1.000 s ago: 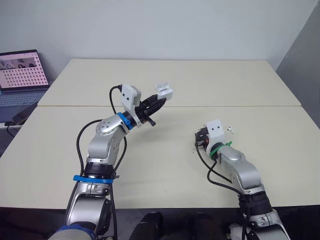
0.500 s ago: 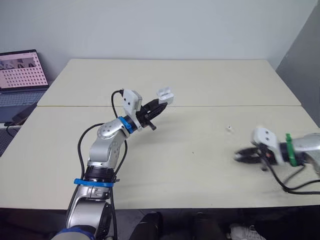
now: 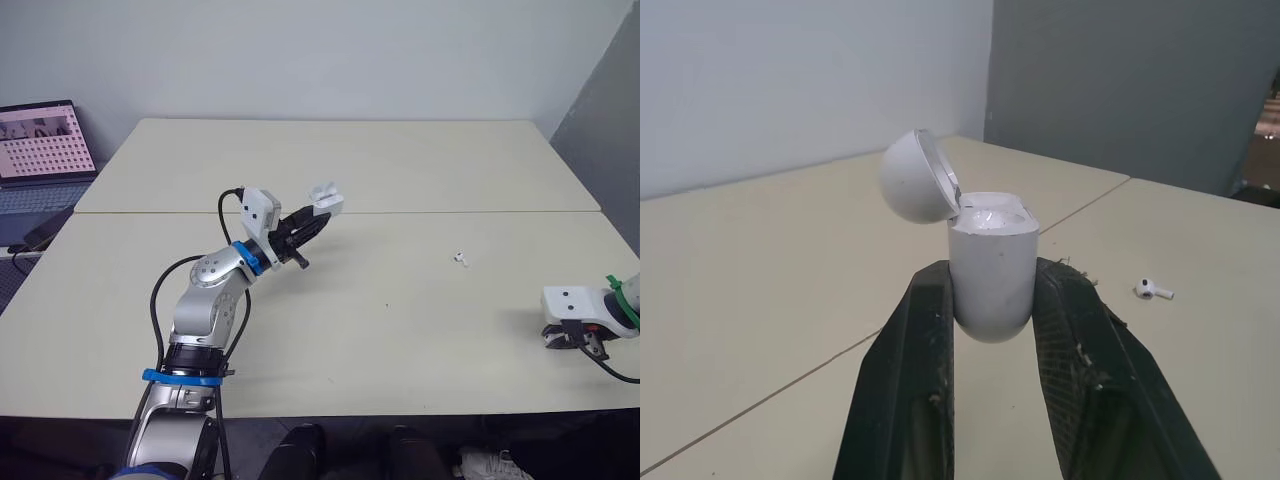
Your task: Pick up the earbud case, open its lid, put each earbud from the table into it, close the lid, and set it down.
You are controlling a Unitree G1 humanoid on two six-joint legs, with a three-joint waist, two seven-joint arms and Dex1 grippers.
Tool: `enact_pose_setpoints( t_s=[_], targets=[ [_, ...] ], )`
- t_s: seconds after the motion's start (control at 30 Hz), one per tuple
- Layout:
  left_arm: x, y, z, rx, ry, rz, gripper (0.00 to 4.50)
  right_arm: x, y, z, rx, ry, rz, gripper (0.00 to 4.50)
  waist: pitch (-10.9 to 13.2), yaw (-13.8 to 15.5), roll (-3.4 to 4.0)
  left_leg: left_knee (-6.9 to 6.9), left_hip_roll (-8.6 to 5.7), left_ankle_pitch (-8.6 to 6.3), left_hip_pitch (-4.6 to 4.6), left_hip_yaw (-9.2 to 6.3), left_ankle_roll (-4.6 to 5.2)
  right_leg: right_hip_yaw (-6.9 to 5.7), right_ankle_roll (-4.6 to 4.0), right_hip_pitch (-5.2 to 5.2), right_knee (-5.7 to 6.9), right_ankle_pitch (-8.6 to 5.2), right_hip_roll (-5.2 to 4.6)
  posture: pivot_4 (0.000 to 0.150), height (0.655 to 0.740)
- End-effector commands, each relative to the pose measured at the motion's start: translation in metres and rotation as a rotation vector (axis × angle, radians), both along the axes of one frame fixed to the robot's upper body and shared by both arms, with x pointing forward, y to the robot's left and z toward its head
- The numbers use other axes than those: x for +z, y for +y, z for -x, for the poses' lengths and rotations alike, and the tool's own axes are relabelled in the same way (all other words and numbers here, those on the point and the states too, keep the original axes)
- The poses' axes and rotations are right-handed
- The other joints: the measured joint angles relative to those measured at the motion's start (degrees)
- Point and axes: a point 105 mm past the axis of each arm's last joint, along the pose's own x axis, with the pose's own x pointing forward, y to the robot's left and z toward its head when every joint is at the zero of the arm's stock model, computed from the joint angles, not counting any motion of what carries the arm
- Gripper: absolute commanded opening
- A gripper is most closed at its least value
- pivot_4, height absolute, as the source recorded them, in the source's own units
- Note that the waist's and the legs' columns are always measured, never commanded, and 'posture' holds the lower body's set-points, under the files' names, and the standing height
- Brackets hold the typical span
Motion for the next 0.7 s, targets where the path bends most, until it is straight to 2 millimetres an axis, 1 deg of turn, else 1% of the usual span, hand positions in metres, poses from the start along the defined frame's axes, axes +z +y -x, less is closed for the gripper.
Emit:
enact_pose_setpoints(
  t_s=[0.03,0.33,0.7],
  targets=[
    [0.016,-0.002,0.004,-0.017,-0.056,0.004,0.74,-0.002,-0.008,0.000,-0.039,-0.015,0.024,2.17,0.0,0.1,0.00,0.00,0.00,0.00,0.00,0.00,0.00,0.01,0.00,0.00,0.00,0.00,0.00,0.150,0.7400],
    [0.015,-0.005,0.003,-0.033,-0.050,0.001,0.74,-0.003,-0.016,0.011,-0.089,0.019,0.023,2.17,0.0,1.2,-0.02,0.06,0.00,-0.01,0.00,0.00,0.02,0.02,0.00,0.01,-0.01,0.00,0.01,0.150,0.7400],
    [0.011,-0.004,0.005,-0.033,-0.042,0.001,0.74,-0.003,-0.025,0.019,-0.088,0.053,0.073,2.17,0.0,1.4,-0.01,0.11,-0.01,-0.03,-0.04,0.00,0.04,0.02,0.00,0.01,-0.01,0.00,0.01,0.150,0.7400]
  ],
)
